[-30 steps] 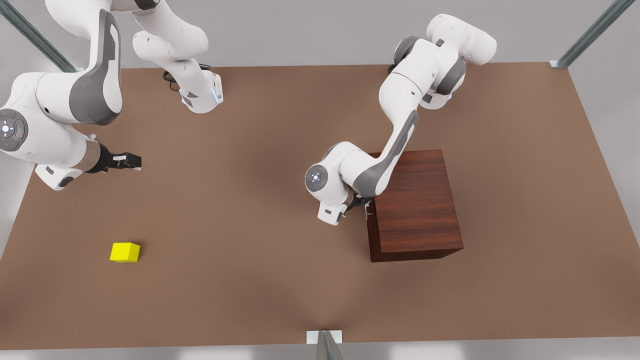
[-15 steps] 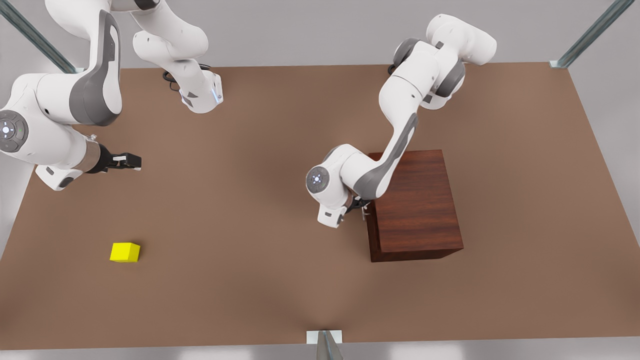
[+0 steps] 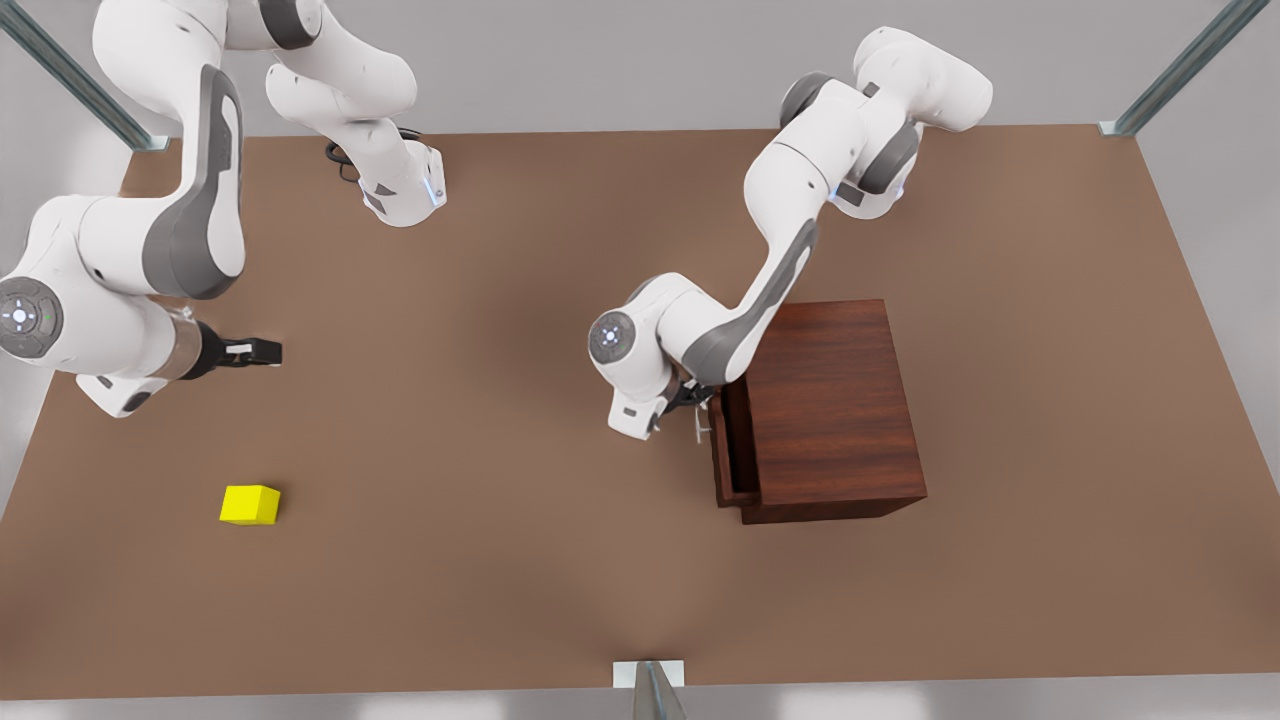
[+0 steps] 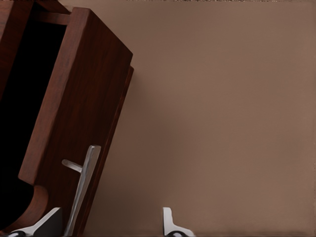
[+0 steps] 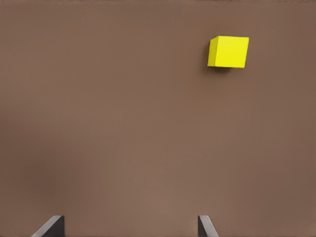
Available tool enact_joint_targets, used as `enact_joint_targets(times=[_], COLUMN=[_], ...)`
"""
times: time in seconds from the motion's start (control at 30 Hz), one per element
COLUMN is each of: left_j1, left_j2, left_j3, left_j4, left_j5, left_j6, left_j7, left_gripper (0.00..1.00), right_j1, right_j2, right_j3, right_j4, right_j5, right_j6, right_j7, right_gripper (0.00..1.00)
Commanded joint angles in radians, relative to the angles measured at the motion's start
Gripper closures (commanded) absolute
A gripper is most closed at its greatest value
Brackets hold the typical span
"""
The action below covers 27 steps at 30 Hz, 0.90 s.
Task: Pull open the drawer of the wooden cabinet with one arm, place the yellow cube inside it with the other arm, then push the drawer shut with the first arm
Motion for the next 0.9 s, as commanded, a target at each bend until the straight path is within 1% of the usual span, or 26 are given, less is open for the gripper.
enact_joint_targets(times=[0.0,0.07,0.17,0.27,0.37,0.43,0.67,0.77,0.8,0.87], left_j1=[-0.001,-0.007,-0.007,-0.007,-0.009,-0.018,-0.05,-0.056,-0.049,0.057], left_j2=[0.003,0.009,0.01,0.01,0.01,0.009,0.015,0.012,-0.017,-0.169], left_j3=[0.0,0.001,0.001,0.001,0.0,-0.005,-0.005,-0.002,0.0,-0.002], left_j4=[0.005,0.022,0.025,0.025,0.027,0.027,0.042,0.062,0.076,0.079], left_j5=[-0.002,-0.004,-0.004,-0.016,-0.018,-0.018,-0.021,-0.061,-0.087,-0.153], left_j6=[0.023,0.036,0.053,0.073,0.093,0.093,0.124,0.128,0.083,-0.146], left_j7=[-0.039,-0.039,-0.037,-0.037,-0.037,-0.039,-0.039,-0.042,-0.046,-0.036], left_gripper=[0.0,0.0,0.0,0.0,0.0,0.0,0.0,0.0,0.0,0.0], right_j1=[-0.023,-0.084,-0.138,-0.147,-0.155,-0.169,-0.218,-0.232,-0.233,-0.233], right_j2=[0.054,0.173,0.244,0.308,0.388,0.416,0.477,0.512,0.515,0.528], right_j3=[-0.001,-0.002,-0.002,-0.01,-0.009,-0.01,-0.009,-0.007,-0.007,-0.007], right_j4=[0.043,0.123,0.134,0.134,0.132,0.129,0.132,0.134,0.134,0.132], right_j5=[0.005,0.003,0.002,-0.001,0.002,0.003,0.011,0.034,0.036,0.051], right_j6=[0.004,0.048,0.126,0.229,0.396,0.458,0.541,0.561,0.567,0.568], right_j7=[-0.149,-0.229,-0.239,-0.238,-0.249,-0.276,-0.347,-0.384,-0.381,-0.382], right_gripper=[0.0,0.0,0.0,0.0,0.0,0.0,0.0,0.0,0.0,0.0])
